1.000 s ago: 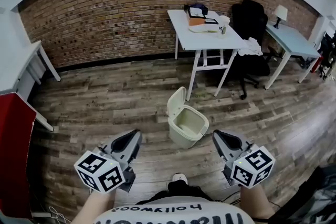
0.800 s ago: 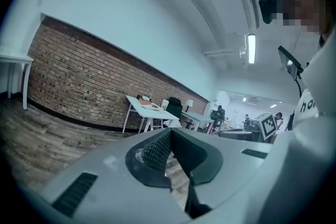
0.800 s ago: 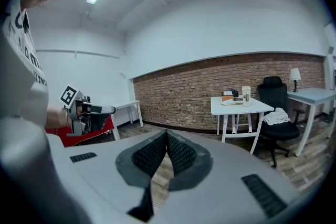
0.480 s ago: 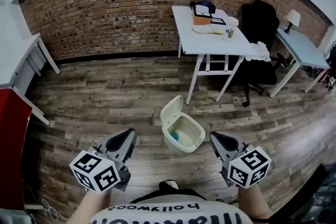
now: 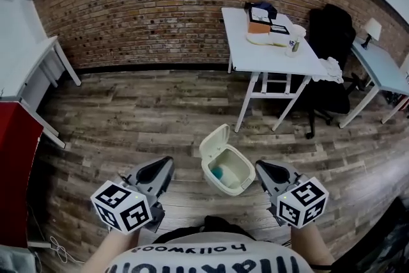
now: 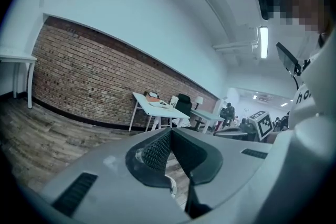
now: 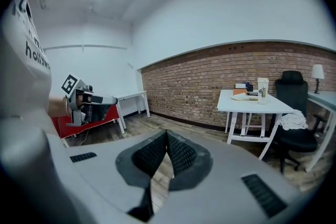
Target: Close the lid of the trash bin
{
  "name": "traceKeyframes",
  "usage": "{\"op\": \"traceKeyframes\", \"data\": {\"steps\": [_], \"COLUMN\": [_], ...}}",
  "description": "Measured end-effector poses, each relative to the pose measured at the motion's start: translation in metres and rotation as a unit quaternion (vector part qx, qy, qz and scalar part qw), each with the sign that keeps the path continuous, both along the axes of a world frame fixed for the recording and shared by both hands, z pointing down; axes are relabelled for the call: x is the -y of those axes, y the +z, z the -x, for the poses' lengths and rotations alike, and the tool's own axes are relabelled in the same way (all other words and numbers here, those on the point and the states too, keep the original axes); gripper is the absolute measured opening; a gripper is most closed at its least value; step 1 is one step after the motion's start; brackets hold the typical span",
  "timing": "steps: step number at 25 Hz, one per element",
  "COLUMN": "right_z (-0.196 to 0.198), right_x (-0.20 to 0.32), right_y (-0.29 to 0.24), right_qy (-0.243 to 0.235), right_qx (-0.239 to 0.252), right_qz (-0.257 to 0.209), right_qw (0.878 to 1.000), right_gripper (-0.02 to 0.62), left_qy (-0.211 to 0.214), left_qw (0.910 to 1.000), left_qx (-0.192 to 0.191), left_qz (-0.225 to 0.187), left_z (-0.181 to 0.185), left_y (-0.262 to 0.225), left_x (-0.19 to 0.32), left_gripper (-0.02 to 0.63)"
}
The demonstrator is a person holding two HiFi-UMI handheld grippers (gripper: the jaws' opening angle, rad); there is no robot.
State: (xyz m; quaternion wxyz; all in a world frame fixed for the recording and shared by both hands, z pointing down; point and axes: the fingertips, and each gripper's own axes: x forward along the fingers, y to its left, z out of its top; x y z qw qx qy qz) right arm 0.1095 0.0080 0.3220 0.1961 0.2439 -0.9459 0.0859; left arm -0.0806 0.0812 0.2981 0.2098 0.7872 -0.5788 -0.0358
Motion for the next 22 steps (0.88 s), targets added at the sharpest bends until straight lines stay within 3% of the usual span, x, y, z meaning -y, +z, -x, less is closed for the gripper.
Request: {"op": "traceKeyframes", "data": {"steps": [11, 19, 22], "right_z": [0.021, 0.048, 0.060], "right_x": [0.023, 0.033, 0.044], "right_y": [0.015, 0.036, 0.047], "right_qy": [-0.026, -0.041, -0.036], "right_qx": [-0.006, -0.015, -0.023], "right_qz": [0.019, 0.040, 0.046], "right_qw": [0.999, 0.998, 0.998], "right_gripper": [0.008, 0.008, 0.008], "left_qy": [0.016, -0.006, 0.005], "left_qw": [0.9992, 0.9984, 0.9980], "left_qx": [-0.012, -0.020, -0.021], "left_qz": [0.035, 0.053, 0.059], "left_z": [-0.013, 0.017, 0.027], "left_y": [0.020, 0.031, 0.041], "left_x": [0.022, 0.022, 0.032], "left_gripper": [0.008, 0.008, 0.008]}}
